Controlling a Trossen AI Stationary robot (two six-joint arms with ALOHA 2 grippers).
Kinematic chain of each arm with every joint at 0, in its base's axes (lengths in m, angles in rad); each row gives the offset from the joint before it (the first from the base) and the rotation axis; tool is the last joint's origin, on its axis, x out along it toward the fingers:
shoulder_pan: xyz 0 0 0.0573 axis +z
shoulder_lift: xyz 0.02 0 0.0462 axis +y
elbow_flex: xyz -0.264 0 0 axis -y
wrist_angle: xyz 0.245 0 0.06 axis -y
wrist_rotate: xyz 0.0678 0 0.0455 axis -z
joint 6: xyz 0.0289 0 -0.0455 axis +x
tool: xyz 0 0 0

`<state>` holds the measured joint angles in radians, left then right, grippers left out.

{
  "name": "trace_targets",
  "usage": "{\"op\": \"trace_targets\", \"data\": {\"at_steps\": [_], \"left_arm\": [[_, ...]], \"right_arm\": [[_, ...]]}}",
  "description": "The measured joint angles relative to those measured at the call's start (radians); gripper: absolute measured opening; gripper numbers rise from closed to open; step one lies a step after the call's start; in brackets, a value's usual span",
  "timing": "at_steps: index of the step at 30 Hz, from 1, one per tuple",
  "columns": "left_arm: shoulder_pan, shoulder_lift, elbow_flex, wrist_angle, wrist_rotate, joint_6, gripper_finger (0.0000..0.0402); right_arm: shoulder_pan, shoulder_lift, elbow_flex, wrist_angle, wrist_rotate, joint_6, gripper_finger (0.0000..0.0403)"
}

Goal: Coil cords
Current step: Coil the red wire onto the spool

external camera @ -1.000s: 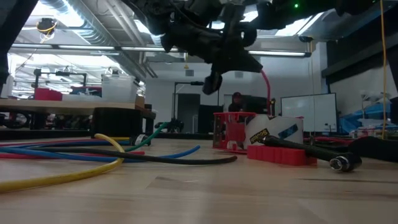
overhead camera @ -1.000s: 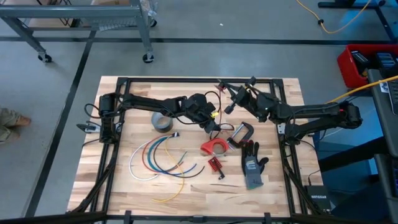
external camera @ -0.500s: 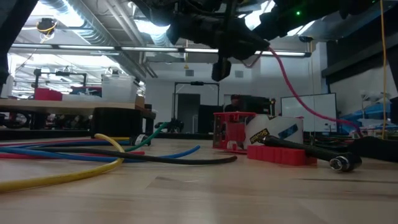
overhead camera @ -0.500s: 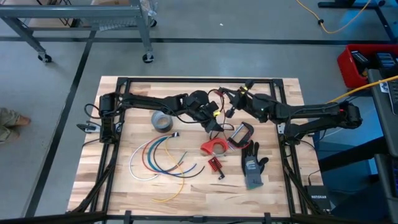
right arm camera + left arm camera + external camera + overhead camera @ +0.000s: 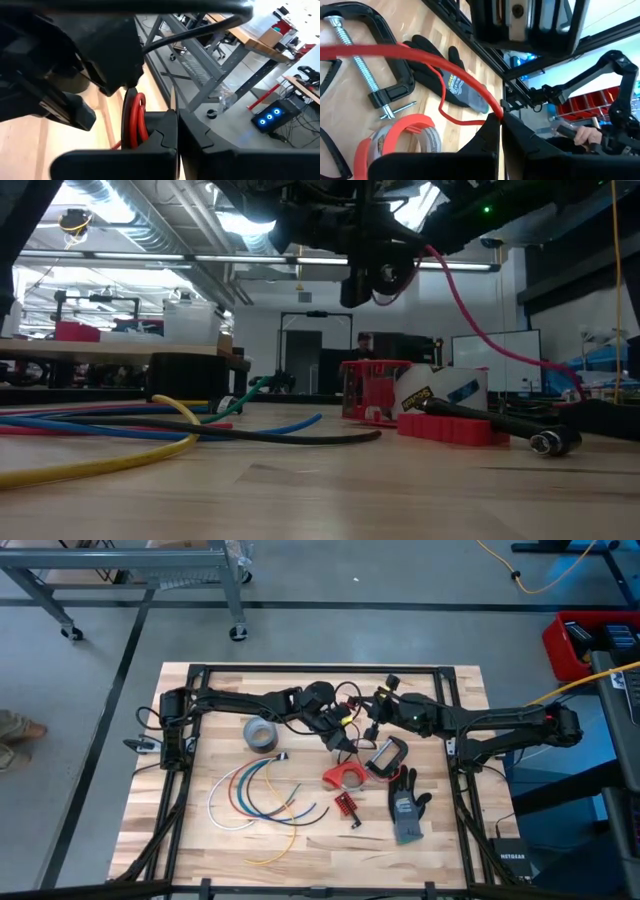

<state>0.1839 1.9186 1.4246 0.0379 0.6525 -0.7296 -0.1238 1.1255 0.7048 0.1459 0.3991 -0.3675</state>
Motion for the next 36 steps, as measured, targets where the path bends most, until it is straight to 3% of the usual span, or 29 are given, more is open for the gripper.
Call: {"op": "trace_targets", "data": {"at_steps": [11,25,30,36], "left_arm": [[0.000,-0.001,0.000,-0.002,-0.018,0.048,0.0000],[0.031,-0.058,-0.001,0.004,-0.307,0.183,0.0000],[0.039,-0.058,-0.001,-0.003,-0.346,0.154,0.0000],[0.056,-0.058,-0.001,0.003,-0.376,0.173,0.0000]], "right_arm": [[-0.001,-0.001,0.000,0.029,0.004,0.057,0.0003],[-0.001,-0.171,0.000,0.088,0.246,0.224,0.0003],[-0.001,-0.182,0.000,0.206,0.225,0.266,0.0003],[-0.001,-0.173,0.000,0.246,0.059,0.336,0.0003]]}}
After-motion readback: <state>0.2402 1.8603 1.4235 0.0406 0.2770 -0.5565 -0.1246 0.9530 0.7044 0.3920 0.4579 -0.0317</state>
